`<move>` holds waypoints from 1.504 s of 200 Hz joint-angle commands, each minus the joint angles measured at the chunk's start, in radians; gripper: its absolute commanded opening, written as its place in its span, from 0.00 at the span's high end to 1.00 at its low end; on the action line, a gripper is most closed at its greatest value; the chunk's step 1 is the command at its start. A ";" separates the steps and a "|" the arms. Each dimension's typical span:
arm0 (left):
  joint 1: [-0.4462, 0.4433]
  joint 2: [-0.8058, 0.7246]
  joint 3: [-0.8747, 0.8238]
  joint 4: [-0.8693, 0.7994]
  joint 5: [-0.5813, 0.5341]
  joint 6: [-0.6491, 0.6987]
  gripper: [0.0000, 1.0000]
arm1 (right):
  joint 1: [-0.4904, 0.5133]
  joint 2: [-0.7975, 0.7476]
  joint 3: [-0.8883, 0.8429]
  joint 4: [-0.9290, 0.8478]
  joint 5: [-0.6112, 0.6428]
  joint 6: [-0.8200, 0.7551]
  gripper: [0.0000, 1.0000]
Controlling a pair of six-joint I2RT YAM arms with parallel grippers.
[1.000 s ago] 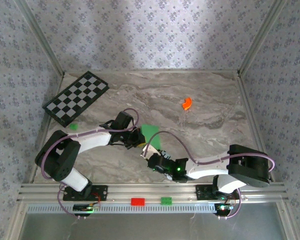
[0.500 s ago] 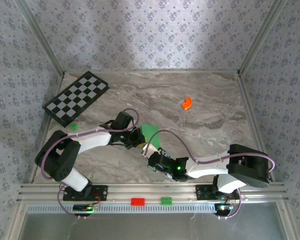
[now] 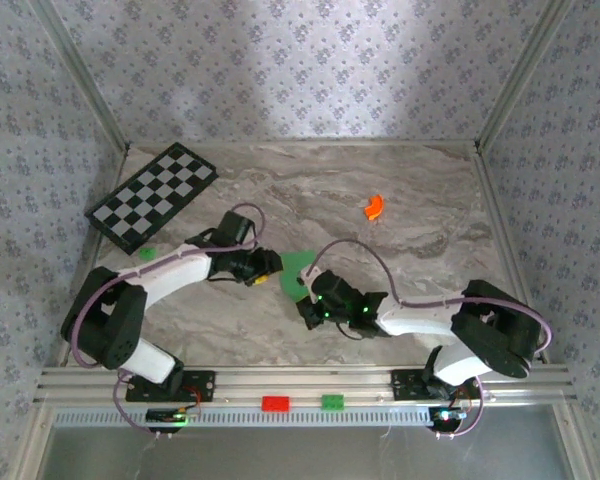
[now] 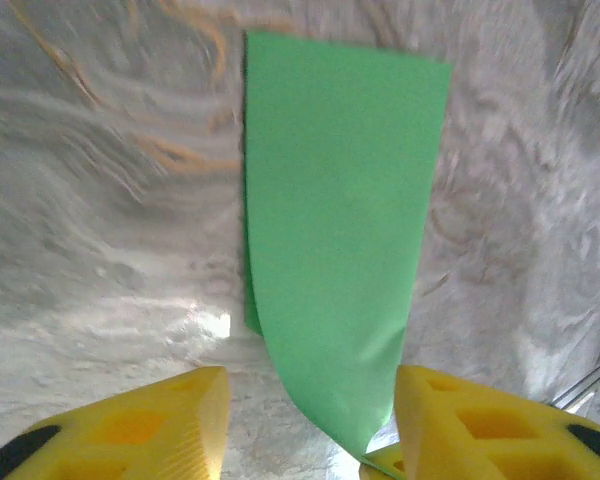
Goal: Fold a paper plane with a square sheet of paper (pick it up from the middle)
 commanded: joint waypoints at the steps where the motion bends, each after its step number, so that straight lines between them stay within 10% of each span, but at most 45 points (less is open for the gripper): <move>1: 0.024 -0.001 0.065 -0.045 0.043 0.084 0.60 | -0.063 0.031 0.011 0.078 -0.267 0.173 1.00; 81: -0.015 0.288 0.334 -0.105 0.188 0.225 0.87 | -0.144 0.116 -0.004 0.198 -0.414 0.253 1.00; 301: -0.046 0.540 0.384 -0.100 0.170 0.269 0.94 | -0.274 0.179 0.064 0.030 -0.447 0.138 1.00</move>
